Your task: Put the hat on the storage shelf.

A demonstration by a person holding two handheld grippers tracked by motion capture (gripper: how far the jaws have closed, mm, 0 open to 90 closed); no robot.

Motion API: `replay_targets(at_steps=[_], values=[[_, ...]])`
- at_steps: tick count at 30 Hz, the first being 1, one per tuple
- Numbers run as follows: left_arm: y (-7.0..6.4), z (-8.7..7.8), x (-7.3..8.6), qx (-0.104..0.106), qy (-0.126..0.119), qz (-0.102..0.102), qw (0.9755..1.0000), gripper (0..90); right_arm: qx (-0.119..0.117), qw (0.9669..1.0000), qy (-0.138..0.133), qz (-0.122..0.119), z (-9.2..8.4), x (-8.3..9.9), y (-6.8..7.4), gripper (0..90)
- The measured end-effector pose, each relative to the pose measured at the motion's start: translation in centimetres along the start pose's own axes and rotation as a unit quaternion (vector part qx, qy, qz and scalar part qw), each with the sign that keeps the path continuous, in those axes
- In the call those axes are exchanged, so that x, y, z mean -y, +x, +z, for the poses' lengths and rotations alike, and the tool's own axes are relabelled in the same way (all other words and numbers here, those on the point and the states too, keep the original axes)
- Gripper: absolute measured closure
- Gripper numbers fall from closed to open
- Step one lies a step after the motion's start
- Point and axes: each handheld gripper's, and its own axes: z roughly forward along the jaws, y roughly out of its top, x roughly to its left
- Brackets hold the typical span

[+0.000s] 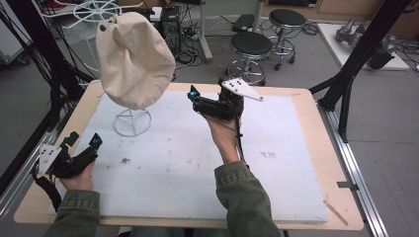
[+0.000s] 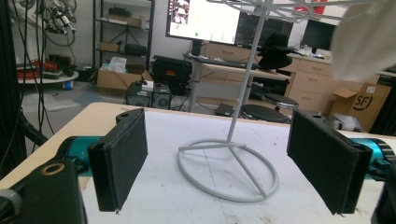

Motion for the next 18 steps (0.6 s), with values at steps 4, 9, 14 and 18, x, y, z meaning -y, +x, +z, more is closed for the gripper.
replay_targets(at_steps=[4, 9, 14, 18], values=[[0.0, 0.0, 0.0, 0.000, 0.000, 0.002, 1.0000, 20.4, 0.001, 1.0000, 0.001, -0.003, -0.5, 0.2, -0.2, 3.9], [-0.1, 0.0, 0.0, 0.001, 0.000, 0.000, 1.0000, 20.4, 0.010, 0.9998, 0.008, -0.015, -1.6, 0.7, -0.7, 4.0], [-0.1, 0.0, 0.0, 0.001, -0.001, 0.001, 1.0000, 20.4, 0.019, 0.9997, 0.009, -0.015, -3.1, 0.8, -1.7, 4.0], [-0.2, -0.1, 0.0, 0.001, -0.001, 0.002, 1.0000, 20.4, 0.027, 0.9993, 0.005, -0.025, -4.3, 1.0, -2.3, 4.0]])
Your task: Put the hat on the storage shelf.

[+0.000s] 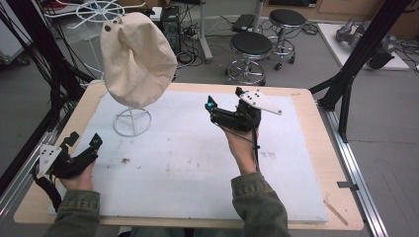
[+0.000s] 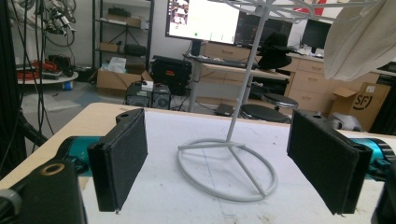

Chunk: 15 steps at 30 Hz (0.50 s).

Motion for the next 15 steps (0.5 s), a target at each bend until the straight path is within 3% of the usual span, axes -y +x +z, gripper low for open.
replay_targets(at_steps=[6, 12, 15], values=[[-0.1, 0.0, 0.0, 0.002, 0.000, 0.001, 1.0000, 20.4, 0.014, 0.9998, 0.006, -0.013, -2.4, 1.1, -1.0, 4.0], [-0.2, 0.0, 0.0, 0.003, 0.001, 0.004, 1.0000, 20.4, 0.030, 0.9993, 0.024, -0.006, -5.1, 2.6, -2.5, 3.9], [-0.3, 0.0, 0.0, 0.005, 0.002, 0.005, 1.0000, 20.3, 0.037, 0.9992, 0.016, -0.003, -6.1, 3.2, -3.0, 4.0]])
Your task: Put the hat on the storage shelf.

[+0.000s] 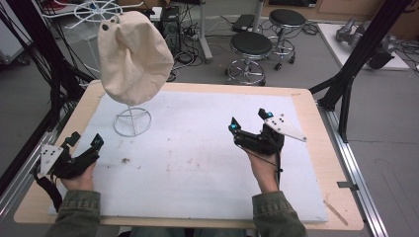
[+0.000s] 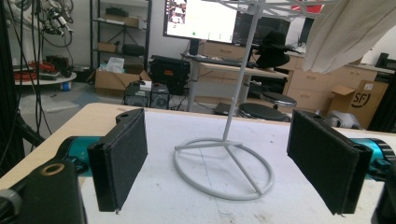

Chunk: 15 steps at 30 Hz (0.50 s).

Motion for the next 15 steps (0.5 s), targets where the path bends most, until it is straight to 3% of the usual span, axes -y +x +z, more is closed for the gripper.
replay_targets(at_steps=[15], values=[[-0.2, 0.0, 0.0, 0.001, -0.001, 0.000, 1.0000, 20.3, 0.043, 0.9986, 0.029, 0.004, -3.4, 2.5, -2.3, 3.9]])
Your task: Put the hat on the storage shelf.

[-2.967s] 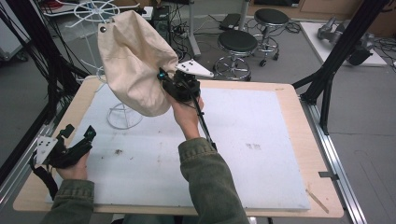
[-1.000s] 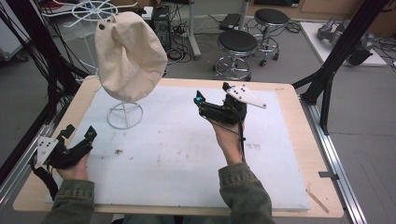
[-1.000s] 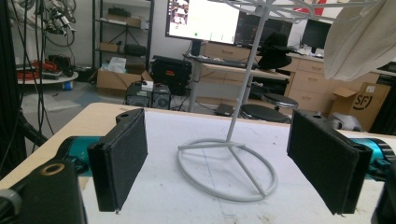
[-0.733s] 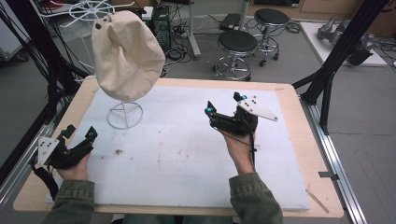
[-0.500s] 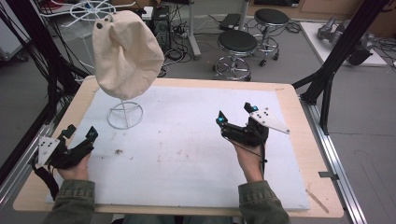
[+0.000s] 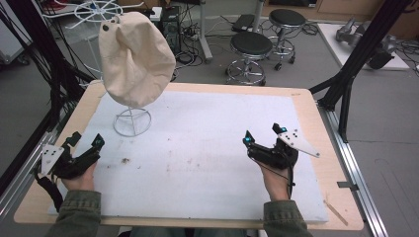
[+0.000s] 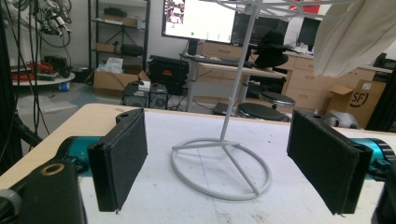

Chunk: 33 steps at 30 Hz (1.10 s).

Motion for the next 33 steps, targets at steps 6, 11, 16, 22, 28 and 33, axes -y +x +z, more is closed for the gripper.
replay_targets(at_steps=[6, 11, 16, 22, 28, 33], values=[[0.0, 0.0, 0.0, 0.001, 0.000, -0.002, 1.0000, 20.3, 0.023, 0.9996, 0.012, 0.006, -1.2, 0.8, -1.3, 3.9], [-0.1, 0.0, 0.0, 0.001, 0.000, -0.002, 1.0000, 20.3, 0.040, 0.9990, 0.019, 0.011, -2.2, 1.3, -2.4, 3.9], [-0.2, 0.0, 0.0, 0.002, 0.001, -0.002, 1.0000, 20.3, 0.060, 0.9978, 0.020, 0.021, -3.3, 2.4, -3.6, 3.9], [-0.3, 0.0, 0.0, 0.003, 0.000, -0.003, 1.0000, 20.3, 0.078, 0.9962, 0.018, 0.035, -4.3, 3.8, -4.9, 3.9], [-0.4, 0.0, 0.1, 0.004, 0.003, 0.000, 1.0000, 20.3, 0.099, 0.9938, 0.014, 0.047, -4.9, 5.5, -6.0, 3.9], [-0.3, 0.0, 0.1, 0.003, 0.004, -0.002, 1.0000, 20.2, 0.113, 0.9922, 0.004, 0.052, -5.2, 6.1, -6.6, 3.9]])
